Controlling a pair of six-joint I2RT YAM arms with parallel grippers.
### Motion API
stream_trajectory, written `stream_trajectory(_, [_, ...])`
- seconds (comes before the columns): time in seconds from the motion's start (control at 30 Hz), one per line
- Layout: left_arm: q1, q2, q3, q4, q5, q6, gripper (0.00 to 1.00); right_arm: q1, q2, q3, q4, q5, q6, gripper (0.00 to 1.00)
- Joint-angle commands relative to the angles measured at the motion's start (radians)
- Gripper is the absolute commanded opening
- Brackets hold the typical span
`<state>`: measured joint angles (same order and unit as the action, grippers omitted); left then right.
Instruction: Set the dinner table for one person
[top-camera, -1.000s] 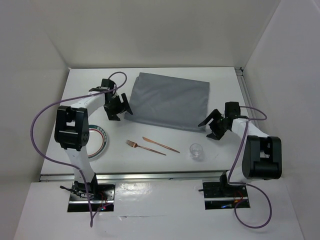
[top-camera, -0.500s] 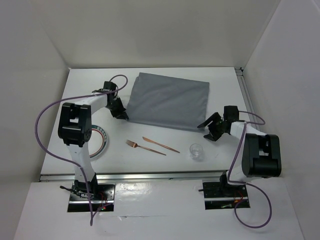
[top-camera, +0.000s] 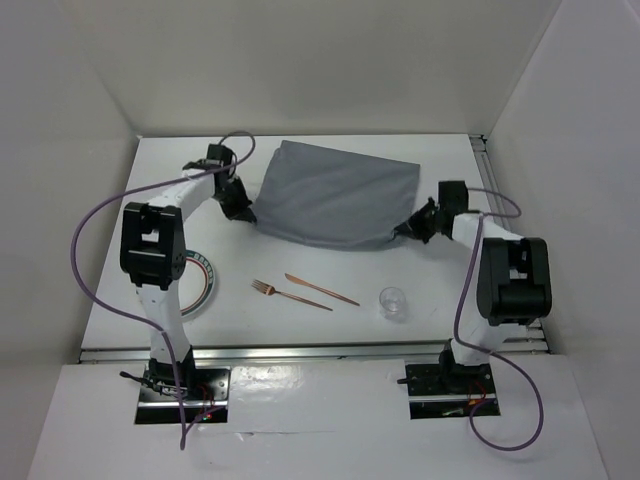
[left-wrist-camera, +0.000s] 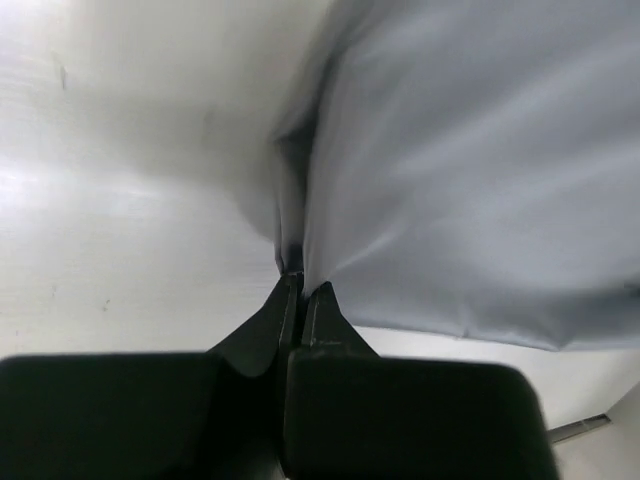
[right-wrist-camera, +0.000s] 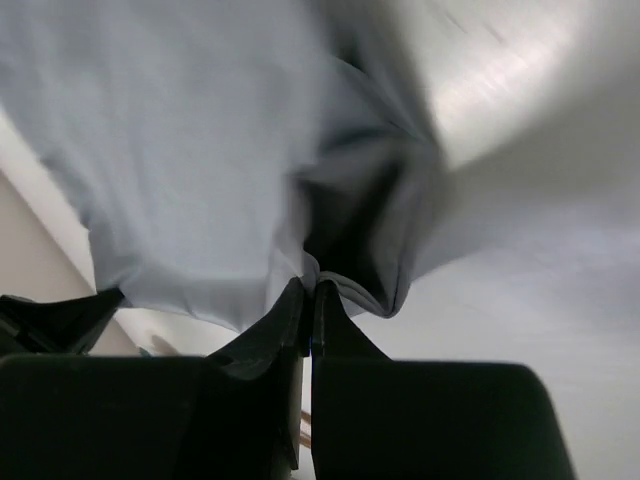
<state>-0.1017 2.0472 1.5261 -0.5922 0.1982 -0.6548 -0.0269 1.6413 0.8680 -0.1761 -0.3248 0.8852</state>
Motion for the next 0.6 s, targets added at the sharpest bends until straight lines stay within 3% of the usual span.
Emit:
stream_trajectory(0.0, [0.016,-0.018,0.280,-0.065,0.006,0.059,0.00,-0.028,0.034,0.296,0.046,0.015,-0.037,0.00])
stream_trajectory(0.07, [0.026,0.019,0.446,-0.124,0.020,0.081,0.00,-0.047,0.104,0.458,-0.003,-0.008,-0.046,0.00])
stream_trajectory(0.1, [0.039,0.019,0.611,-0.173,0.020,0.102,0.00,-0.047,0.121,0.611,-0.016,-0.023,-0.057,0.00])
stream_trajectory(0.2, [0.082,0.007,0.817,-0.201,0.043,0.115,0.00,-0.057,0.158,0.794,-0.036,-0.055,-0.066,0.00])
stream_trajectory(0.3, [0.128,-0.106,0.810,-0.158,0.105,0.115,0.00,-0.067,0.137,0.917,-0.063,-0.091,-0.066,0.00])
stream_trajectory(0.43, [0.164,-0.273,0.636,-0.080,0.136,0.097,0.00,-0.067,0.034,0.896,-0.043,-0.123,-0.075,0.00])
stream_trajectory(0.57, [0.191,-0.379,0.569,-0.070,0.156,0.096,0.00,-0.067,-0.069,0.846,-0.030,-0.161,-0.075,0.00])
